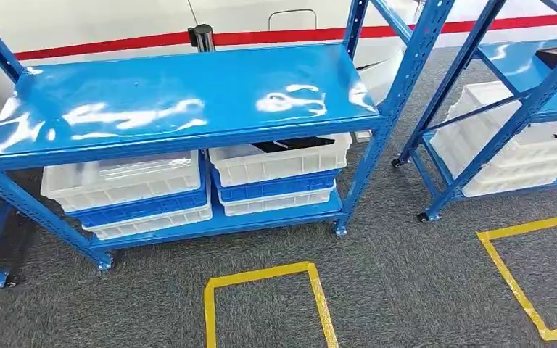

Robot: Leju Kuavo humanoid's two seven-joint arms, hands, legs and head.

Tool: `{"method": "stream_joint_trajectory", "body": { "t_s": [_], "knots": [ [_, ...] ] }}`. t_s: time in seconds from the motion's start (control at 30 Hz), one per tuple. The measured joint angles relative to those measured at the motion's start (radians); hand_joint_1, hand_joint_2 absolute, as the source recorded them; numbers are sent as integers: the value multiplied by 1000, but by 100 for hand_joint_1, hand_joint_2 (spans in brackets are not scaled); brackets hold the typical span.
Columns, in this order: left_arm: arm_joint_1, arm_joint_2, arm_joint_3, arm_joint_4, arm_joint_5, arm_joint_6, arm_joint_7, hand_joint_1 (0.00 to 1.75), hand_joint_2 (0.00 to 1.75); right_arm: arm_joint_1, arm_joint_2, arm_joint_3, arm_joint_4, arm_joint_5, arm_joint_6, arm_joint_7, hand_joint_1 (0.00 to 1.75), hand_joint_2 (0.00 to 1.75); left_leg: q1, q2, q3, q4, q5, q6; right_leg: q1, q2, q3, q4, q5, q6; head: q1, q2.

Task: Take the parts from the cabinet and place them on the table.

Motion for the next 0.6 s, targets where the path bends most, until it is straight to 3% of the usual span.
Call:
{"method": "stream_joint_trajectory", "body": {
  "t_s": [0.03, 0.07, 0.13, 0.17, 0.2, 0.23, 0.3, 0.33, 0.37, 0.4, 0.43, 0.47, 0.6],
  "knots": [
    [-1, 0, 0, 0, 0, 0, -2, 0, 0, 0, 0, 0, 0, 12, -3, -6, 0, 0, -3, 6, 1, -2, 0, 5, 5, -58, -14, 30, -17, -1, 2, 0],
    [-1, 0, 0, 0, 0, 1, -2, 0, 0, -4, 2, 2, 0, 23, -3, -10, 0, 0, -4, 16, 0, -2, -1, 11, 6, -87, -50, 95, -52, -8, 7, 0],
    [2, 0, 0, 0, 0, 1, -2, 0, 0, -9, 2, 3, 0, 27, -3, -10, 0, 0, -8, 36, -1, -2, -3, 15, 5, -101, -134, 257, -117, -15, 6, 0],
    [3, 0, 0, 0, 0, 1, -1, 0, 0, -9, 2, 3, 0, 30, -3, -10, 0, 0, -9, 44, -2, -2, -3, 15, 5, -101, -159, 308, -129, -10, 8, 0],
    [3, 0, 0, 0, 0, 1, -1, 0, 0, -7, 2, 3, 0, 30, -3, -10, 0, 0, -9, 48, -1, -2, -3, 14, 5, -101, -158, 305, -121, -3, 7, 0],
    [3, -1, 0, 0, 0, 1, 0, 0, 0, -5, 0, 2, 0, 31, -3, -9, 0, 0, -8, 51, -1, -2, -4, 14, 4, -102, -128, 250, -95, 7, 8, 0],
    [3, -3, 0, 0, 0, 1, 2, 0, 0, -7, -2, 2, 0, 33, -3, -9, 0, 0, -6, 54, 2, -1, -5, 11, 3, -110, -29, 69, -32, 22, 8, 0],
    [3, -3, 0, 0, 0, 2, 2, 0, 0, -9, -1, 2, 0, 33, -3, -9, 0, 0, -10, 56, 3, -1, -7, 6, 4, -125, 7, -4, -19, 17, 10, 0],
    [3, -3, 0, 0, 0, 2, 3, 0, 0, -10, -1, 2, 0, 34, -3, -9, 0, 0, -18, 56, 5, 0, -13, -2, 12, -119, 12, -6, -11, 7, 7, 0],
    [3, -2, 0, 0, 0, 3, 3, 0, 0, -9, 1, 2, 0, 35, -3, -9, 0, 0, -21, 57, 5, 5, -17, 0, 5, -117, 15, -7, 5, 0, 5, 0],
    [3, -1, 0, 0, 0, 3, 4, 0, 0, -8, 3, 2, 0, 35, -3, -9, 0, 0, -19, 57, 6, 4, -13, 19, 6, -117, 17, -6, 2, 2, 7, 0],
    [4, -1, 0, 0, 0, 3, 5, 0, 0, -7, 3, 2, 0, 35, -3, -9, 0, 0, -19, 56, 8, 0, -11, 22, 8, -116, 17, -6, 2, 2, 5, 0],
    [4, -1, 0, 0, 0, 3, 5, 0, 0, -7, 2, 3, 0, 44, 7, -22, 0, 0, -16, 58, 16, -10, -7, 16, 13, -113, 17, -6, 1, -5, 6, 0]
  ]
}}
